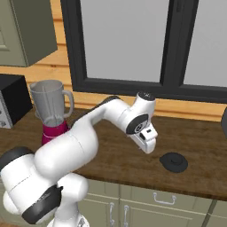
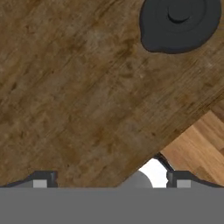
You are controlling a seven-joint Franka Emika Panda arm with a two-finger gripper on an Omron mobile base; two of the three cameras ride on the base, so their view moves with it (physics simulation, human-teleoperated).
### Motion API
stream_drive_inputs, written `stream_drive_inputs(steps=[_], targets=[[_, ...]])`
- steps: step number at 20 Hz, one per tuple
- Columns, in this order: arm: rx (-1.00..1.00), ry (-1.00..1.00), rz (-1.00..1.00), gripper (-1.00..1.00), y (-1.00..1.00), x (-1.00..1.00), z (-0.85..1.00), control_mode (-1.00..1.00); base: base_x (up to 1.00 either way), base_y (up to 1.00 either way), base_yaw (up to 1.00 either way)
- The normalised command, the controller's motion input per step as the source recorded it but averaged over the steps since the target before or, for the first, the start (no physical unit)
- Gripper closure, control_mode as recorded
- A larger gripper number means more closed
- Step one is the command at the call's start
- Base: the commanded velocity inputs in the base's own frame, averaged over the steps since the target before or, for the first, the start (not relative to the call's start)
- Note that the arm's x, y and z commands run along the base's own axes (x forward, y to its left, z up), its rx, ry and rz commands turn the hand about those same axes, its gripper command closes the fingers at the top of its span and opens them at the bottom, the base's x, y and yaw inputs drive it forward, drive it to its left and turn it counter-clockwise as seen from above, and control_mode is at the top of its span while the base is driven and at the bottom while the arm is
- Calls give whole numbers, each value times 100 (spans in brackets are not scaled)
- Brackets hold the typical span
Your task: Close the lid blender by securely placing the lid on top.
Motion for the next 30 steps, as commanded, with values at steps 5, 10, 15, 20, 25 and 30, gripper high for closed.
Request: stream_drive_inputs(steps=[5, 10, 15, 20, 25, 30], targets=[[0, 8, -2, -100, -57, 42, -20, -100, 0, 0, 0], [6, 5, 0, -100, -87, 9, -2, -100, 0, 0, 0], [4, 6, 0, -100, -61, 1, -28, -100, 0, 0, 0], [9, 3, 0, -100, -70, 0, -22, -100, 0, 0, 0], [4, 9, 0, -100, -31, 17, -28, -100, 0, 0, 0], [0, 8, -1, -100, 4, 16, -23, -100, 0, 0, 0]])
